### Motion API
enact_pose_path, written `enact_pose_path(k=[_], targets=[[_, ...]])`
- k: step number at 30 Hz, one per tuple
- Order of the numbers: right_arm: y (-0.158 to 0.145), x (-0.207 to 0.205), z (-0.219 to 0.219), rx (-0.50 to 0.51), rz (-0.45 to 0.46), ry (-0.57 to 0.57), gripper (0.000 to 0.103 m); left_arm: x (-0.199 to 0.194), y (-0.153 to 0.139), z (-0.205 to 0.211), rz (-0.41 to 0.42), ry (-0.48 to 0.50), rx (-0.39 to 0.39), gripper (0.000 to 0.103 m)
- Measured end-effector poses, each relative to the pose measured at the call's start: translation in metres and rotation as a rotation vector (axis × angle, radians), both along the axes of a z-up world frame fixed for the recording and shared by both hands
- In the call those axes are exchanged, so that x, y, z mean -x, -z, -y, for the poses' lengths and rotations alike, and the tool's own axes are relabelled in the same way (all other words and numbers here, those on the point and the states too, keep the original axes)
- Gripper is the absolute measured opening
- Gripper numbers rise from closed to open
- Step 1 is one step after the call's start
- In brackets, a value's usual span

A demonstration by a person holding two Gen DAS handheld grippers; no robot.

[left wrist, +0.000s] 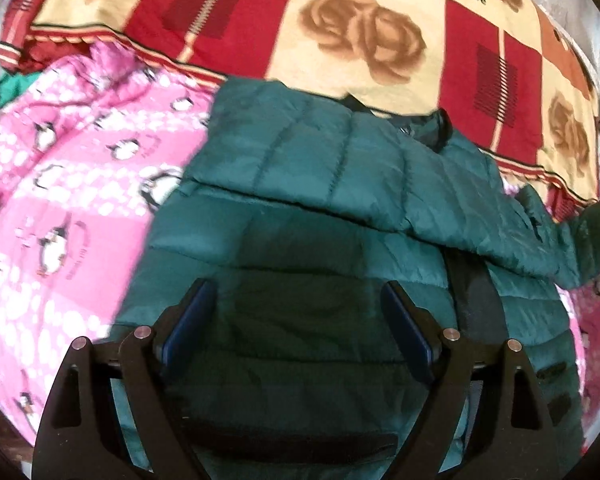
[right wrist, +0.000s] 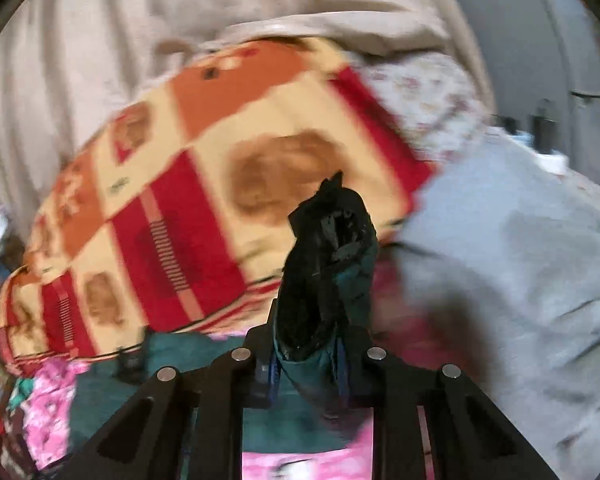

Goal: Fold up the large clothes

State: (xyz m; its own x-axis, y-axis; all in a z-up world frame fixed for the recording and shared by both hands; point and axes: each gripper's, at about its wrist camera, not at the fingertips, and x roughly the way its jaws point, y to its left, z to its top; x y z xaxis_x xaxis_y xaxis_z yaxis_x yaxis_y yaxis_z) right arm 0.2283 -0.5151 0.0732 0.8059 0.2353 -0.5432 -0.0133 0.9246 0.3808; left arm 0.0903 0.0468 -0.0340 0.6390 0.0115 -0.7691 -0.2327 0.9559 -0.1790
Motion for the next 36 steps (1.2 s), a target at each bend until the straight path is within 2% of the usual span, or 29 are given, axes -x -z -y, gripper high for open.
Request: enact_pose_path(k=[3, 5, 7, 10, 12, 14, 17, 19, 21, 23, 25, 27, 29, 31, 33, 35, 36], targets=[[-0.018, 0.005, -0.054, -0.04, 0.02, -0.096, 0.021, 0.003, -0.001, -0.01, 0.005, -0.062, -0.021, 0.086], [-0.03, 0.007, -0.103, -0.064, 0.029, -0.187, 0.021, 0.001, 0.004, -0.017, -0.024, -0.086, -0.011, 0.086], [-0.039, 0.008, -0.144, -0.089, 0.033, -0.272, 0.021, -0.004, 0.013, -0.022, -0.066, -0.089, 0.007, 0.086], [-0.042, 0.005, -0.21, -0.15, 0.013, -0.401, 0.021, -0.007, 0.017, -0.022, -0.081, -0.088, 0.001, 0.086], [-0.026, 0.004, -0.254, -0.152, -0.011, -0.459, 0.021, -0.007, 0.018, -0.02, -0.084, -0.08, -0.007, 0.089], [0.004, 0.002, -0.3, -0.137, -0.072, -0.522, 0.021, -0.008, 0.018, -0.018, -0.086, -0.071, -0.009, 0.092], [0.052, 0.0, -0.339, -0.054, -0.174, -0.528, 0.021, -0.008, 0.019, -0.019, -0.083, -0.07, 0.002, 0.092], [0.08, 0.001, -0.349, -0.046, -0.247, -0.522, 0.023, -0.008, 0.02, -0.019, -0.081, -0.07, 0.009, 0.093], [0.097, 0.005, -0.35, -0.064, -0.284, -0.53, 0.036, -0.009, 0.02, -0.019, -0.081, -0.07, 0.009, 0.094], [0.096, 0.014, -0.348, -0.073, -0.242, -0.551, 0.05, -0.01, 0.02, -0.018, -0.085, -0.064, 0.005, 0.099], [0.089, 0.018, -0.346, -0.06, -0.249, -0.571, 0.062, -0.012, 0.022, -0.016, -0.092, -0.052, 0.003, 0.102], [0.079, 0.025, -0.342, -0.044, -0.261, -0.582, 0.062, -0.013, 0.022, -0.014, -0.101, -0.049, -0.009, 0.102], [0.066, 0.042, -0.326, -0.021, -0.229, -0.576, 0.062, -0.013, 0.023, -0.015, -0.106, -0.046, -0.006, 0.102], [0.058, 0.061, -0.302, 0.055, -0.198, -0.513, 0.062, -0.012, 0.022, -0.014, -0.106, -0.047, -0.005, 0.102], [0.059, 0.074, -0.279, 0.167, -0.212, -0.431, 0.062, -0.009, 0.015, -0.011, -0.087, -0.044, -0.005, 0.102], [0.072, 0.086, -0.257, 0.338, -0.265, -0.333, 0.062, 0.0, -0.005, -0.007, 0.018, 0.002, 0.062, 0.102], [0.078, 0.089, -0.252, 0.375, -0.281, -0.31, 0.062, 0.004, -0.019, -0.001, 0.088, 0.036, 0.087, 0.102]])
